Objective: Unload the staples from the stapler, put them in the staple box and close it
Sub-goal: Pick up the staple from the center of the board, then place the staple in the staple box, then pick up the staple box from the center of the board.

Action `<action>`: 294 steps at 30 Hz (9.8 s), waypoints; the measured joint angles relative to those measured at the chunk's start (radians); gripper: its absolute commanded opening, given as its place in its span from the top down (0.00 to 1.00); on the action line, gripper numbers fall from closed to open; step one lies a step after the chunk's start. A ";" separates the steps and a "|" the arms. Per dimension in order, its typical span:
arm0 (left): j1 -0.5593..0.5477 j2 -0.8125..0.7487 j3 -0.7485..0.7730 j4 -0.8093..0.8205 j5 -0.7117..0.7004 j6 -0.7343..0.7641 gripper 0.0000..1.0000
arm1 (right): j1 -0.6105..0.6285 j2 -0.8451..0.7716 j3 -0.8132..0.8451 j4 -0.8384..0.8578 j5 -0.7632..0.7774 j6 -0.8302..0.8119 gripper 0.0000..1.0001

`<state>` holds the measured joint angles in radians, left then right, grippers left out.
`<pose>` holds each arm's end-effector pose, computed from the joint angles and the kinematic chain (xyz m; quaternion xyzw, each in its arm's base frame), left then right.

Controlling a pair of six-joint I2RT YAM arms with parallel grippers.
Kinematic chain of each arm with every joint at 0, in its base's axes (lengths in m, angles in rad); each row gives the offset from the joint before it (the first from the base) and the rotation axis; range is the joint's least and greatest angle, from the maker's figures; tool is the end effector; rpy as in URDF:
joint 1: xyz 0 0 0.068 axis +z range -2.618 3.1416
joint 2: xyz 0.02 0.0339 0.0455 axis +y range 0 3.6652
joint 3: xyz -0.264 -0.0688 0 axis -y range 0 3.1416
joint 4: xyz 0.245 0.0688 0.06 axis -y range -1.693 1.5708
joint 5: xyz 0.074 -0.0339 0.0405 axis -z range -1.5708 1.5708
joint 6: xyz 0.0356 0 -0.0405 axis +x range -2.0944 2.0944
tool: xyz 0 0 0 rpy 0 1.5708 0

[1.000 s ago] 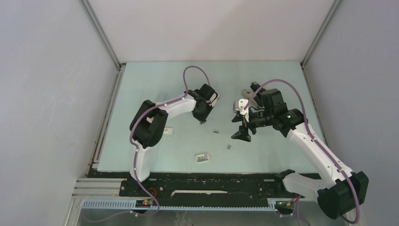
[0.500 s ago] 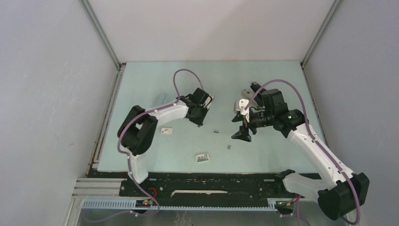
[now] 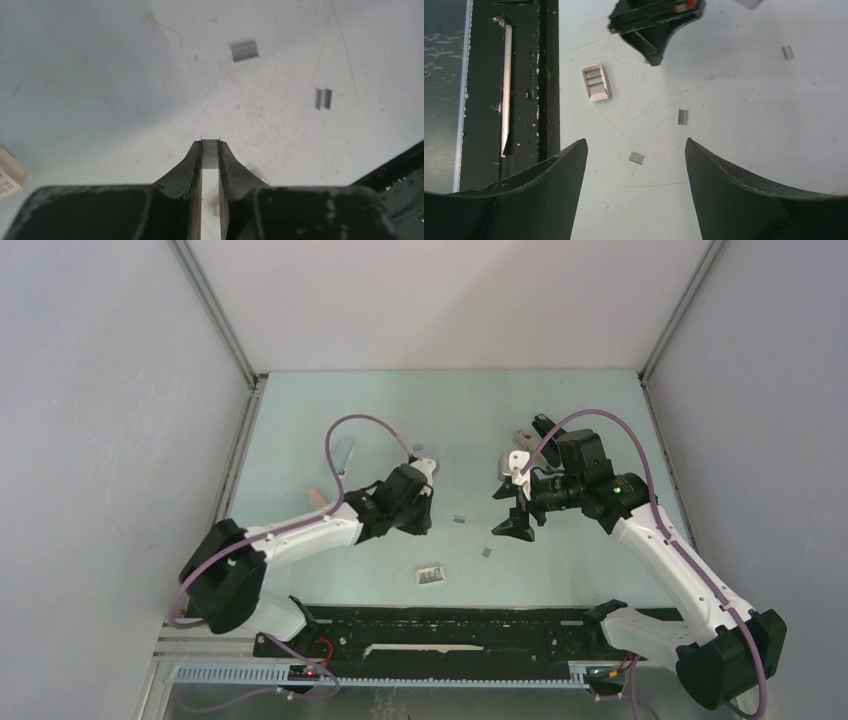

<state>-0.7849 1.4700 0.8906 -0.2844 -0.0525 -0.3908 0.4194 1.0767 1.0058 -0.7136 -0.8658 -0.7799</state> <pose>0.2153 -0.2124 0.2089 0.1747 0.9215 -0.1714 0.3016 0.1827 0.1111 0.3198 -0.6059 0.6015 0.3189 0.4116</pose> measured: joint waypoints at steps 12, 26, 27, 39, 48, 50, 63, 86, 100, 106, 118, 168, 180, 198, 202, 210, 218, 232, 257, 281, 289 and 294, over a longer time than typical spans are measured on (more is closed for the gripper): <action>-0.213 -0.179 -0.158 0.066 -0.182 -0.250 0.90 | 0.000 0.000 0.000 0.000 -0.005 0.000 0.19; -0.434 -0.122 -0.168 -0.034 -0.412 -0.569 0.91 | 0.000 -0.005 0.000 0.000 -0.009 0.000 0.19; -0.444 -0.111 -0.166 -0.051 -0.424 -0.589 0.91 | 0.000 -0.006 0.000 0.000 -0.010 0.000 0.19; -0.478 -0.034 -0.121 -0.159 -0.521 -0.737 0.90 | 0.000 -0.009 0.000 0.000 -0.011 0.000 0.19; -0.495 0.021 -0.077 -0.180 -0.544 -0.802 0.89 | 0.000 -0.009 0.000 0.000 -0.011 0.000 0.19; -0.502 0.022 -0.077 -0.196 -0.552 -0.823 0.89 | 0.000 -0.009 0.000 0.000 -0.011 0.000 0.19; -0.516 0.061 -0.076 -0.244 -0.579 -0.902 0.88 | 0.000 -0.009 0.000 0.000 -0.012 0.000 0.19; -0.524 0.088 -0.076 -0.229 -0.592 -0.922 0.85 | 0.000 -0.010 0.000 0.000 -0.016 0.000 0.19; -0.555 0.088 -0.013 -0.265 -0.597 -0.930 0.84 | 0.000 -0.019 0.000 0.000 -0.019 0.000 0.19; -0.557 0.098 -0.005 -0.289 -0.599 -0.929 0.84 | 0.000 -0.019 0.000 0.000 -0.018 0.000 0.19; -0.560 0.133 -0.001 -0.332 -0.599 -0.910 0.84 | 0.000 -0.019 0.000 0.000 -0.019 0.000 0.19; -0.562 0.176 0.026 -0.324 -0.571 -0.687 0.79 | 0.000 -0.019 0.000 0.000 -0.019 0.000 0.19; -0.562 0.185 0.026 -0.323 -0.563 -0.681 0.73 | 0.000 -0.019 0.000 0.000 -0.019 0.000 0.19; -0.562 0.164 0.049 -0.331 -0.561 -0.680 0.67 | 0.000 -0.019 0.000 0.000 -0.019 0.000 0.19; -0.562 0.130 0.048 -0.332 -0.561 -0.678 0.65 | 0.000 -0.019 0.000 0.000 -0.019 0.000 0.19; -0.562 0.078 0.048 -0.343 -0.564 -0.669 0.57 | 0.000 -0.019 0.000 0.000 -0.019 0.000 0.19; -0.562 -0.097 -0.006 -0.294 -0.602 -0.605 0.41 | 0.000 -0.018 0.000 0.000 -0.019 0.000 0.19; -0.431 -0.515 -0.500 0.106 -0.470 -0.568 0.45 | 0.000 0.052 0.000 -0.009 -0.050 -0.002 0.19; -0.390 -0.368 -0.529 0.183 -0.397 -0.568 0.68 | 0.066 0.175 -0.002 -0.023 -0.048 -0.002 0.20; -0.391 -0.237 -0.432 0.167 -0.351 -0.569 0.70 | 0.086 0.175 -0.003 -0.023 -0.048 -0.002 0.20; -0.398 -0.233 -0.419 0.138 -0.352 -0.570 0.73 | 0.086 0.175 -0.003 -0.024 -0.048 -0.002 0.20; -0.404 -0.206 -0.397 0.108 -0.355 -0.577 0.73 | 0.086 0.175 -0.003 -0.023 -0.048 -0.002 0.20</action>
<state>-1.1893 1.2644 0.4938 -0.1764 -0.4072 -0.9680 0.5056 1.2522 1.0027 -0.7368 -0.9134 -0.7818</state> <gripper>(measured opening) 0.276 0.800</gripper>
